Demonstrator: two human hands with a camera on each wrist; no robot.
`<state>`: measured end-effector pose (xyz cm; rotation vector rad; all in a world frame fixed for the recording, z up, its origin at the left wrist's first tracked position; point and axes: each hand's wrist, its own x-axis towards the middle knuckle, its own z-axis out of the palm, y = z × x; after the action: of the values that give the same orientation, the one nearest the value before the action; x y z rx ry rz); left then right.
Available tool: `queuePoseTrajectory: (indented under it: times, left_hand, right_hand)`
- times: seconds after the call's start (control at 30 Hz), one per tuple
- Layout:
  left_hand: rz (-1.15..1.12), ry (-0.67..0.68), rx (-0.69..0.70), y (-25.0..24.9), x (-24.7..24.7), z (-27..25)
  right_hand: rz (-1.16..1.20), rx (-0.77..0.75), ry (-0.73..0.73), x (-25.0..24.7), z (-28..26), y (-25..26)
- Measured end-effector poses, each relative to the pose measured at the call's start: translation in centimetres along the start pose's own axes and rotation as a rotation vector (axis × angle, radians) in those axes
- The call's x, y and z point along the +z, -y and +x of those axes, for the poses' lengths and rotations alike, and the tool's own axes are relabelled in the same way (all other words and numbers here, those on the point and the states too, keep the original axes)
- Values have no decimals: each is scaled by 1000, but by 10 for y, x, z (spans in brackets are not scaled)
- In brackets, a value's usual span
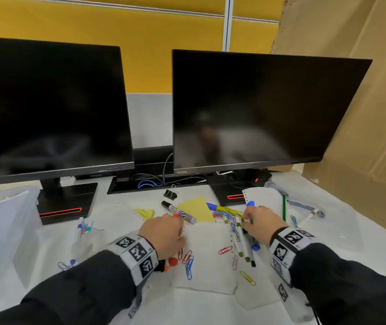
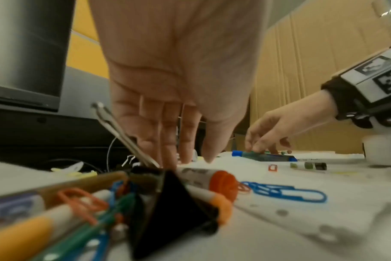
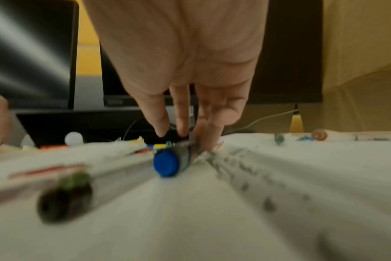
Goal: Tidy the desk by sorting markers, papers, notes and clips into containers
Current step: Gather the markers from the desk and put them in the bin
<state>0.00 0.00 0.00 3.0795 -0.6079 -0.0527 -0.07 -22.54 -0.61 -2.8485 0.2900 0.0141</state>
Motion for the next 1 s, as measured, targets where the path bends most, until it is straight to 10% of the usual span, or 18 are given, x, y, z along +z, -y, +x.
queuePoseTrajectory:
  times: [0.37, 0.6, 0.77, 1.0]
  left_hand:
    - [-118, 93, -144, -9, 3, 18]
    - [-457, -33, -290, -6, -19, 25]
    - [-1200, -130, -133, -47, -30, 31]
    - [-1230, -134, 24, -70, -18, 39]
  right_hand:
    - [-51, 217, -90, 6, 8, 3]
    - [296, -11, -318, 8, 7, 11]
    - [524, -282, -375, 3, -1, 16]
    - [744, -293, -255, 4, -3, 16]
